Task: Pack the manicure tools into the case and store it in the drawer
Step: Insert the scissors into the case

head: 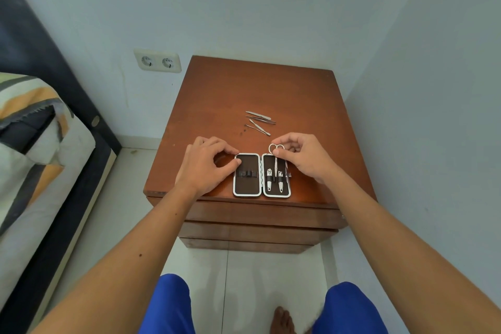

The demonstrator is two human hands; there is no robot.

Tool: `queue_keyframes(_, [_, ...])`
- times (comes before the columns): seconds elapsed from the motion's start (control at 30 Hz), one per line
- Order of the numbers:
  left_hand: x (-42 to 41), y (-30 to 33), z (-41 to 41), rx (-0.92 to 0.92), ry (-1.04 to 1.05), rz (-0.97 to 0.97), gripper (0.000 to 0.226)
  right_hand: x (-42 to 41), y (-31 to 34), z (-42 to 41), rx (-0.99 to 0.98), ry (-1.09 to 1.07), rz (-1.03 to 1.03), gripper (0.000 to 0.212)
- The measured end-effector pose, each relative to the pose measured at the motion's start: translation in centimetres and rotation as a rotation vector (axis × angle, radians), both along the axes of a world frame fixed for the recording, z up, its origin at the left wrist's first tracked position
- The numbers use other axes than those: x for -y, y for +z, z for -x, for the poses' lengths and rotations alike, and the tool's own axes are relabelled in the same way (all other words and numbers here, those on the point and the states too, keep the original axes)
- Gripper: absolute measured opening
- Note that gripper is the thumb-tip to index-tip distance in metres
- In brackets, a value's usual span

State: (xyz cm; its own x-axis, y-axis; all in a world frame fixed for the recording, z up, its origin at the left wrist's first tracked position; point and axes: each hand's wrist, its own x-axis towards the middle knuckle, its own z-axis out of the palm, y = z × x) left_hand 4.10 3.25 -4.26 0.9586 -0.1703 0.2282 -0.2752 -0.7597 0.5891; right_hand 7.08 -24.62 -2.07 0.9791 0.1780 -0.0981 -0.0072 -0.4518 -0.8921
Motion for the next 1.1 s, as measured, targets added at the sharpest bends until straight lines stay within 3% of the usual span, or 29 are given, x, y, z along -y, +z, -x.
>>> queue_keyframes(0.23, [0.0, 0.0, 0.0, -0.005, 0.002, 0.003, 0.021, -0.2, 0.2, 0.3, -0.016, -0.025, -0.052, 0.019])
queue_keyframes(0.5, [0.0, 0.1, 0.0, 0.001, 0.002, 0.002, 0.021, -0.3, -0.1, 1.7, 0.138, 0.096, 0.222, 0.017])
queue_keyframes(0.63, [0.0, 0.1, 0.0, 0.002, -0.001, 0.007, 0.022, 0.2, 0.2, 3.1, 0.241, 0.154, 0.337, 0.031])
queue_keyframes(0.8, [0.0, 0.1, 0.1, 0.004, 0.004, -0.002, 0.022, 0.6, 0.9, 4.5, 0.198, 0.268, 0.450, 0.067])
queue_keyframes(1.1, [0.1, 0.1, 0.0, -0.007, 0.007, -0.010, 0.023, 0.3, 2.1, 4.5, 0.181, 0.327, 0.544, 0.076])
